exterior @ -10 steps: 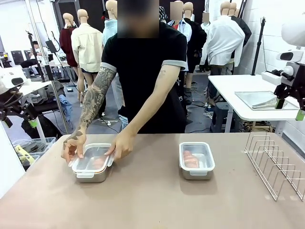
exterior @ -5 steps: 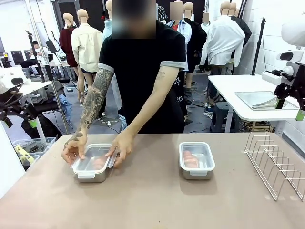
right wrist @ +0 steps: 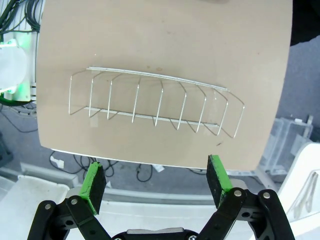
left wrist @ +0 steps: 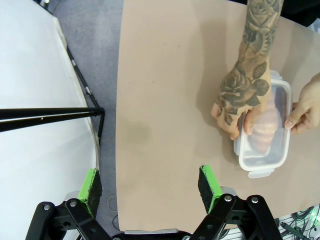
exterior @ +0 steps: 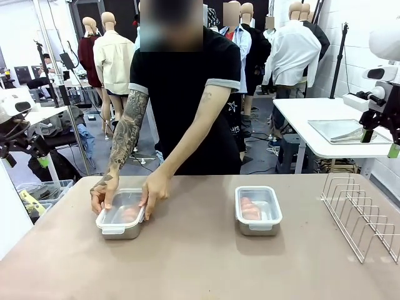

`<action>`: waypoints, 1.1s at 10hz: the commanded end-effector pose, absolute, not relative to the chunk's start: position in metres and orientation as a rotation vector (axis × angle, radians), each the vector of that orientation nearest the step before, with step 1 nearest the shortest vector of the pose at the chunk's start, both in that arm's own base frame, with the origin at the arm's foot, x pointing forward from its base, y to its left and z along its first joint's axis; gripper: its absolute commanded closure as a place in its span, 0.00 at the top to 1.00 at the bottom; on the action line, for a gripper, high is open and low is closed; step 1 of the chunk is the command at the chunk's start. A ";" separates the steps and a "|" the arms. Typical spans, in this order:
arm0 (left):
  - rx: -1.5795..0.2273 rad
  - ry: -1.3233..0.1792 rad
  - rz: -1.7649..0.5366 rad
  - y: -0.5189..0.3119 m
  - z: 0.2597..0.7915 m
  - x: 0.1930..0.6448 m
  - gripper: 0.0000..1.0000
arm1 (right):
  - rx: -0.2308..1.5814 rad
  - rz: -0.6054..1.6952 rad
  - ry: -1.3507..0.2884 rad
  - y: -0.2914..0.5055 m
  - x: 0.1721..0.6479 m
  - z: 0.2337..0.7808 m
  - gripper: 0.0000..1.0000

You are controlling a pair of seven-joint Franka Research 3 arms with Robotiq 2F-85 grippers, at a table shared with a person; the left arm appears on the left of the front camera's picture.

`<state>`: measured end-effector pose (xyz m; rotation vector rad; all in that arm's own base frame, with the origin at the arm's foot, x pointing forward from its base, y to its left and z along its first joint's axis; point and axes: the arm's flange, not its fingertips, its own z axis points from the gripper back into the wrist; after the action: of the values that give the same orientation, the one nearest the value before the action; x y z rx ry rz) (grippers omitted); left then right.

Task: Place the bread in airtight containers.
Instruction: Release when the human grabs the Airtight Container lid.

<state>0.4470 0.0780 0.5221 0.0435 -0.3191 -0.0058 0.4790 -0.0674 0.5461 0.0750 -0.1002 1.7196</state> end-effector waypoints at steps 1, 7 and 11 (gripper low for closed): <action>0.068 -0.316 0.015 0.078 0.522 0.445 1.00 | 0.068 1.704 -0.083 -0.064 0.479 0.548 1.00; 0.068 -0.316 0.015 0.078 0.522 0.445 1.00 | 0.068 1.704 -0.083 -0.064 0.479 0.548 1.00; 0.068 -0.316 0.015 0.078 0.522 0.445 1.00 | 0.068 1.704 -0.083 -0.064 0.479 0.548 1.00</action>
<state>0.4470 0.0780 0.5221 0.0435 -0.3191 -0.0058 0.4790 -0.0674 0.5461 0.0750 -0.1002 1.7195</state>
